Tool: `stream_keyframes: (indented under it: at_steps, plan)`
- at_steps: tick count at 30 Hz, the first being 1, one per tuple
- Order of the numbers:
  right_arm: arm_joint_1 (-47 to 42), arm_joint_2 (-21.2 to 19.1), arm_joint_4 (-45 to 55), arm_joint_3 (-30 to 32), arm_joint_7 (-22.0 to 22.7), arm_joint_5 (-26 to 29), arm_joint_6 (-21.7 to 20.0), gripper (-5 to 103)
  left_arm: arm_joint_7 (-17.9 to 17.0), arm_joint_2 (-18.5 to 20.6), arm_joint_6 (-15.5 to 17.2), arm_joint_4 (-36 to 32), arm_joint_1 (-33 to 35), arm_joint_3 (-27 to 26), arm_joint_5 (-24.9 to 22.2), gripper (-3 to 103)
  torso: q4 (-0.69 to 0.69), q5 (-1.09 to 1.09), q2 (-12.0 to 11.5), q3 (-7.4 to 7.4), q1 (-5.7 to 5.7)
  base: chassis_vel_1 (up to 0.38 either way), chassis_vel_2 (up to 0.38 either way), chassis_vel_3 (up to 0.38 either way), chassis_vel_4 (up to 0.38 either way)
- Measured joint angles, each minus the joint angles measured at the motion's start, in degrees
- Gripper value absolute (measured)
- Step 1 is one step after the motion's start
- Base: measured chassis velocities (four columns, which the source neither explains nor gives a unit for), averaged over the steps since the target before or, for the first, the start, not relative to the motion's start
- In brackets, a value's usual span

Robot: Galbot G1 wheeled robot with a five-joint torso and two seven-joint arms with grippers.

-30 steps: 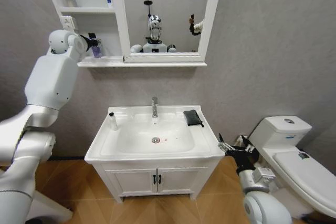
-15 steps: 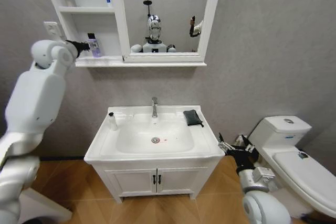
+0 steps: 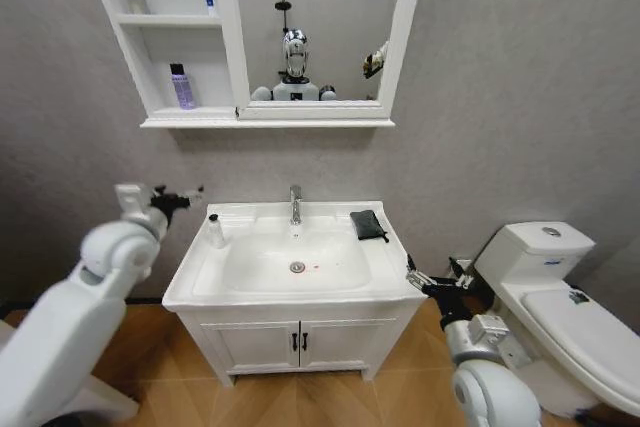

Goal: Move facial cleanser and shampoo from washbasin to cabinet, then wipe washbasin with towel.

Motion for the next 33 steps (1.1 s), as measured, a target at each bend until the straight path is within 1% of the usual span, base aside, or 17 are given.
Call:
stream_keyframes:
  at_steps: [1, 3, 4, 7, 9, 13, 18, 21, 26, 28, 29, 31, 32, 33]
  plan:
    - [0.0, 0.0, 0.0, 0.0, 0.0, 0.0, 0.0, 100, 0.0, 0.0, 0.0, 0.0, 0.0, 0.0, 0.0, 100, 0.0, 0.0, 0.0, 0.0, 0.0, 0.0, 0.0, 0.0, 0.0]
    - [-0.3, 0.2, 0.0, 0.3, 0.0, 0.1, 0.3, 100, 0.4, -3.4, -0.1, 7.2, -1.3, 1.3, 3.2, 100, -0.04, -0.01, 0.0, 0.01, 0.01, 0.0, 0.0, 0.0, 0.0]
    - [-0.3, 0.2, 0.0, 0.3, 0.0, 0.1, 0.3, 100, 0.4, -3.4, -0.1, 7.2, -1.3, 1.3, 3.2, 100, -0.04, -0.01, 0.0, 0.01, 0.01, 0.0, 0.0, 0.0, 0.0]
    - [-0.5, 0.2, -0.3, 1.1, -0.1, 0.2, 1.0, 100, 1.1, -5.6, -0.6, 13.2, -2.0, 1.6, 6.8, 100, 0.0, 0.0, 0.0, 0.01, 0.02, 0.0, 0.0, 0.0, 0.0]
    - [-0.4, 0.2, -0.4, 1.3, -0.1, 0.3, 1.2, 100, 1.5, -6.2, -1.0, 14.5, -2.2, 1.6, 7.4, 100, 0.02, 0.0, 0.0, 0.01, 0.01, 0.0, 0.0, 0.0, 0.0]
    - [-0.1, 0.2, -1.1, 1.5, -0.1, 0.4, 1.5, 100, 2.1, -7.6, -2.0, 16.6, -3.0, 1.6, 8.6, 100, 0.0, 0.0, 0.0, 0.01, 0.01, 0.0, 0.0, 0.0, 0.0]
    - [0.0, 0.2, -1.5, 1.5, -0.1, 0.4, 1.6, 100, 2.4, -7.5, -2.1, 15.1, -2.7, 1.2, 8.8, 100, 0.0, 0.0, 0.0, 0.01, 0.02, 0.0, 0.0, 0.0, 0.0]
    - [0.1, 0.3, -1.9, 1.5, -0.1, 0.4, 1.8, 100, 2.4, -6.4, -1.3, 11.9, -1.2, 0.8, 8.2, 100, 0.0, 0.01, 0.0, 0.01, 0.01, 0.0, 0.0, 0.0, 0.0]
    - [0.4, 0.3, -2.0, 1.3, -0.1, 0.3, 1.8, 100, 2.4, -5.5, -1.0, 8.8, 0.8, 0.2, 6.9, 100, 0.02, 0.0, 0.0, 0.0, 0.01, 0.0, 0.0, 0.0, 0.0]
    - [0.5, 0.3, -2.0, 1.0, -0.1, 0.2, 1.8, 100, 2.7, -5.7, -2.8, 7.9, 1.7, 0.2, 6.6, 100, 0.01, 0.0, 0.0, 0.0, 0.01, 0.0, 0.0, 0.0, 0.0]
    - [0.5, 0.3, -2.0, 1.0, -0.1, 0.2, 1.8, 100, 2.7, -5.7, -2.8, 7.9, 1.7, 0.2, 6.6, 100, 0.01, 0.0, 0.0, 0.0, 0.01, 0.0, 0.0, 0.0, 0.0]
    - [0.5, 0.4, -2.0, 0.9, -0.1, 0.2, 1.8, 100, 3.5, -6.3, -4.8, 8.2, 2.0, 0.4, 6.7, 100, 0.0, 0.0, 0.0, 0.0, 0.01, 0.0, 0.0, 0.0, 0.0]
    - [0.5, 0.4, -2.0, 0.9, -0.1, 0.2, 1.8, 100, 3.5, -6.3, -4.8, 8.2, 2.0, 0.4, 6.7, 100, 0.0, 0.0, 0.0, 0.0, 0.01, 0.0, 0.0, 0.0, 0.0]
    - [0.5, 0.4, -2.0, 0.9, -0.1, 0.2, 1.7, 100, 4.3, -6.8, -7.4, 9.2, 2.0, 0.7, 7.4, 100, 0.0, 0.0, 0.0, 0.01, 0.01, 0.0, 0.0, 0.0, 0.0]
